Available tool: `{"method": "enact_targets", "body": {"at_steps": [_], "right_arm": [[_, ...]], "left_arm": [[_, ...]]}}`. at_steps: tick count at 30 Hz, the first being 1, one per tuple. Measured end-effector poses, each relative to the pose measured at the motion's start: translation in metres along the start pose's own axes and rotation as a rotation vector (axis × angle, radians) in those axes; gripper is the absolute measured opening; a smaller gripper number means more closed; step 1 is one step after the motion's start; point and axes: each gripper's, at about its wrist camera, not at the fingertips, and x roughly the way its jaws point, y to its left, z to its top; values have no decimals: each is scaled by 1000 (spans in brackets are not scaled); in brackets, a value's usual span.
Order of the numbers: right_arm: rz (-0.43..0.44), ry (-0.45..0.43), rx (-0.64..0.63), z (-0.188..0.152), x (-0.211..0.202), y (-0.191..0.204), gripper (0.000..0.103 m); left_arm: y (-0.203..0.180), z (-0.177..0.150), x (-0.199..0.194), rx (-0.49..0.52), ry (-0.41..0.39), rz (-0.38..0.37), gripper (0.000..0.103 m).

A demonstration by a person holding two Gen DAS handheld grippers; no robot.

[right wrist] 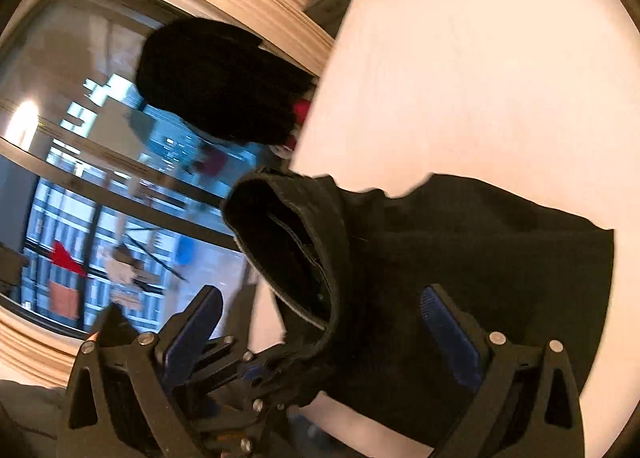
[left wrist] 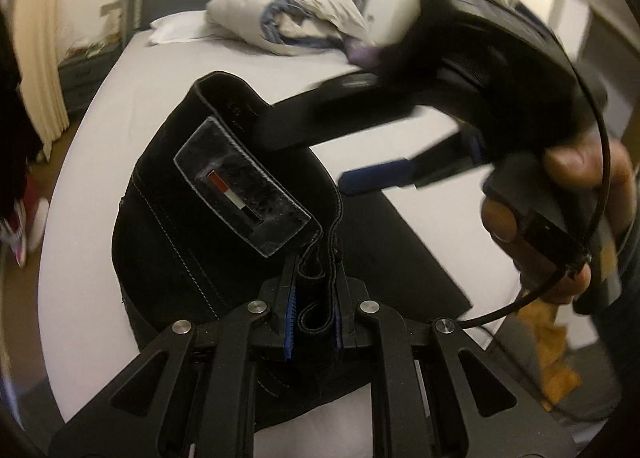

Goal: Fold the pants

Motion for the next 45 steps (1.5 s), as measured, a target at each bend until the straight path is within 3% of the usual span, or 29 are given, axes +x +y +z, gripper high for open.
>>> {"method": "enact_targets", "body": {"at_steps": [1,3,5,8,11,20,34,35,45], "right_arm": [[-18,-1,-5,-2,0,-3,98],[-49,2,-17,-5,4,-7,82],[-73,11,-24,-9,4,-12,59],[-131,6,-61,-14,1,-13,37],[-163,-24,-69,-19,-13,-18,29],[-226,-72,-78,-31,-43,-39,17],[-138,-68,78,-38,-39,-123,16],[-134,-66,84,-38,-39,-128,16],[-108,-17,140,-46,-11,-167,18]], "left_arm": [[-7,-2,5,19,7,1,12],[-20,-4,14,58,28,-1,12],[-29,-9,20,80,45,-10,12],[-37,-14,28,110,62,-15,12],[-46,-12,34,128,64,-26,12],[-81,-1,58,208,69,-79,12],[-117,16,136,254,157,-108,12],[-102,16,140,255,160,-109,12],[-126,3,169,272,192,-108,12]]}}
